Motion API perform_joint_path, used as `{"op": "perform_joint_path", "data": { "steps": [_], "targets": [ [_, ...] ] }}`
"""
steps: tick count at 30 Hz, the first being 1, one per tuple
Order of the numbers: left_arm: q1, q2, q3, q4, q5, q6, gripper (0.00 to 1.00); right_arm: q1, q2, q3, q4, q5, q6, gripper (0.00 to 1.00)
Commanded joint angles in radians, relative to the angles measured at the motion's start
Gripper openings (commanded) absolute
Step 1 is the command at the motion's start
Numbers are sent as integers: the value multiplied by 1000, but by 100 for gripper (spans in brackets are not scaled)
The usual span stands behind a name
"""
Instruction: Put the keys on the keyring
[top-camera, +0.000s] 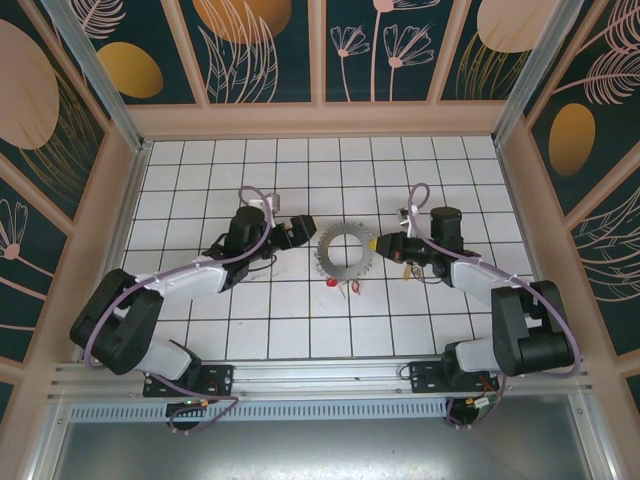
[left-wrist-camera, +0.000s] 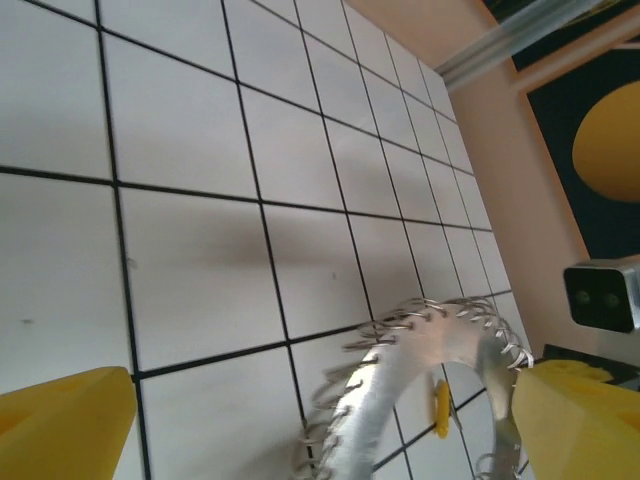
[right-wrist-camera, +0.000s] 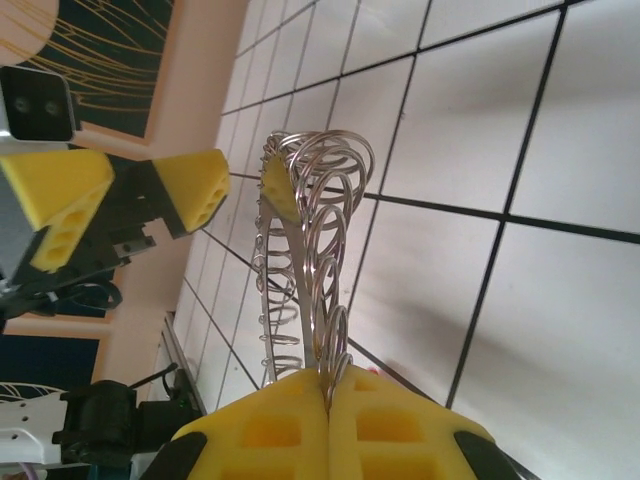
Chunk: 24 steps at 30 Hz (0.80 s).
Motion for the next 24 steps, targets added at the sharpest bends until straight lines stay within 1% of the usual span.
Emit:
{"op": "perform_joint_path", "data": {
  "steps": [1, 3, 6, 7, 10, 15, 20, 24],
  "targets": [
    [37, -41, -40, 93, 37, -1, 98, -9, -48, 62, 81, -60, 52, 0],
    [48, -64, -38, 113, 61, 13, 98, -9, -63, 87, 81, -68, 57, 0],
    [61, -96, -29, 119, 58, 6, 99, -10, -81, 132, 55, -73, 47, 0],
    [65, -106, -30, 134, 77, 16, 98, -9, -84, 147, 47, -80, 41, 0],
    [85, -115, -25, 194, 185, 25, 98, -9, -82, 188, 34, -118, 20, 0],
    [92, -70, 52, 172, 347, 65, 98, -7, -56, 266, -29, -157, -27, 0],
    [92, -25, 124, 120, 426, 110, 91, -3, -29, 322, -87, -185, -80, 0],
    [92, -5, 149, 159, 489, 88, 83, -1, -10, 349, -111, -191, -103, 0]
  ]
}}
